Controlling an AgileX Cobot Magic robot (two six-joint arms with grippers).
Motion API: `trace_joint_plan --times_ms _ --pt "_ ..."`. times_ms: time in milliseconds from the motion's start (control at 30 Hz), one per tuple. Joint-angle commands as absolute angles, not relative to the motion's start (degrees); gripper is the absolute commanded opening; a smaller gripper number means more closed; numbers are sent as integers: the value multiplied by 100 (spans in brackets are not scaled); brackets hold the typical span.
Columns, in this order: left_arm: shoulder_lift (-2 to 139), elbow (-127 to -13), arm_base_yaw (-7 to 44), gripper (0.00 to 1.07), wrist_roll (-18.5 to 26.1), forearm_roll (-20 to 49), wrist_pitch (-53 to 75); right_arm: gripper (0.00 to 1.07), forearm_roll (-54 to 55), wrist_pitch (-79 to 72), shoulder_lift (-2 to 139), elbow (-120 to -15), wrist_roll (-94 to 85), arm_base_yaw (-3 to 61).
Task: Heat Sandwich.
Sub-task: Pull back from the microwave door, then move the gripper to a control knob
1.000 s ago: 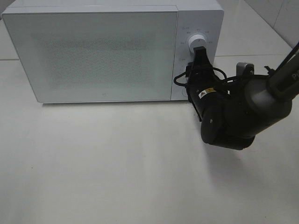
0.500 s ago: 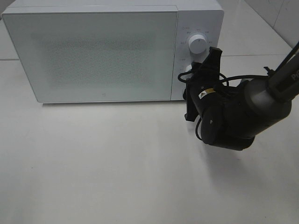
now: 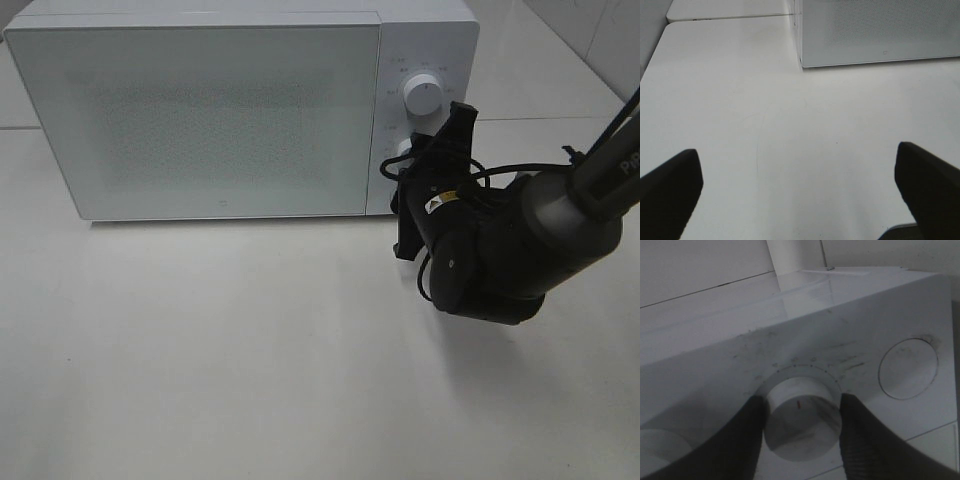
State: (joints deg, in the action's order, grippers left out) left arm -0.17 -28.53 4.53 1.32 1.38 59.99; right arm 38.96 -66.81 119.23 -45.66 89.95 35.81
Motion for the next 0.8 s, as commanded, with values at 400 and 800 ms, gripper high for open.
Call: trace_joint_plan --times_ms 400,800 --pt "-172 -2825 441 102 115 183 5942 64 3088 -7145 11826 -4744 8382 3598" --pt "-172 -2825 441 102 115 183 5942 76 3083 -6961 11803 -4738 7958 3598"
